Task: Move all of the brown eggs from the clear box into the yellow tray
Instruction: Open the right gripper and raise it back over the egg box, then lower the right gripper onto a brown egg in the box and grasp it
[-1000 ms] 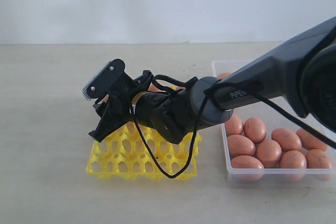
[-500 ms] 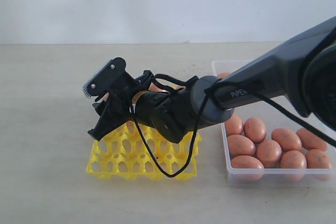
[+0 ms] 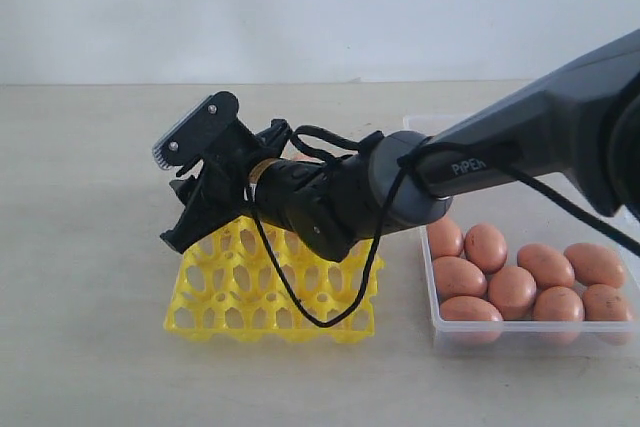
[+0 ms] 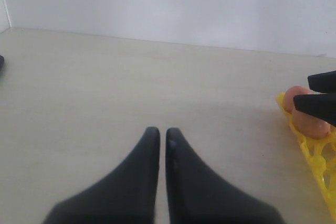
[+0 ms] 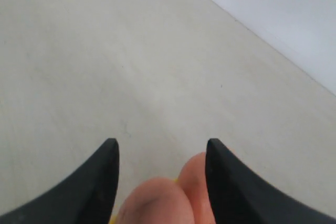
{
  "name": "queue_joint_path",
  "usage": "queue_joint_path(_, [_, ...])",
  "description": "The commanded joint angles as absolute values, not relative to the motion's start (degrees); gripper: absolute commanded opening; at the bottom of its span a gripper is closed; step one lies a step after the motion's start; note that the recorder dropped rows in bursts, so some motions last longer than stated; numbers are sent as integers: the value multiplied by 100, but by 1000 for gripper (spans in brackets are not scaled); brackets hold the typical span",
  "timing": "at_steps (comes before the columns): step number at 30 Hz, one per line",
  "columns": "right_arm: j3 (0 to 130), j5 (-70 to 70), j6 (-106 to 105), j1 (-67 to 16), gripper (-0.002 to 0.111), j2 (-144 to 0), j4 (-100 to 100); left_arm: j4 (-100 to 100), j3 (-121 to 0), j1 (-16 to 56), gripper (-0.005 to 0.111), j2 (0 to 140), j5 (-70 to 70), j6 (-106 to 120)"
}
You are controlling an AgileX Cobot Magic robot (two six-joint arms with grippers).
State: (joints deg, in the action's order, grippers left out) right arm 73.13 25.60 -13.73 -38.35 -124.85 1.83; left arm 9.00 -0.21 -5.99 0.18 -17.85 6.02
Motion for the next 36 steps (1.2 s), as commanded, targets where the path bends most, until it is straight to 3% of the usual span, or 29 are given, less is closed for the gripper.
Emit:
queue_joint_path(1, [7332,2592,-1366,-3834,45,-11935,172,903,0,-614,4,0,-1745,625])
queue_joint_path(5, [7332,2344,-1366,-3834,42,-11256,172,903,0,-614,4,0,-1745,625])
queue_joint_path(7, [7332,1942,-1478,-3834,31,-10869,172,903,0,-614,4,0,-1745,625])
queue_joint_path(10, [7332,950,-1821,-3784,0,-10376,172,903,0,-614,4,0,-1745,625])
queue_joint_path(16, [7332,-1255,-1733,-3201,0,-9530,172,903,0,-614,4,0,-1745,625])
queue_joint_path(22, [7332,-2772,-900,-1900,0,-8589,192,903,0,-614,4,0,-1745,625])
queue_joint_path(26, [7273,-4699,-754,-1171,0,-8487,175,903,0,-614,4,0,-1745,625])
queue_joint_path(29, [7034,-5013,-1085,-1035,1,-8632,162,903,0,-614,4,0,-1763,625])
queue_joint_path(32, [6832,-5065,-1564,-1035,15,-8979,-95,903,0,-614,4,0,-1763,625])
queue_joint_path(34, [6803,-5212,-1611,-1035,35,-9291,-179,903,0,-614,4,0,-1763,625])
queue_joint_path(36, [6803,-5303,-1528,-1035,62,-9623,-68,903,0,-614,4,0,-1763,625])
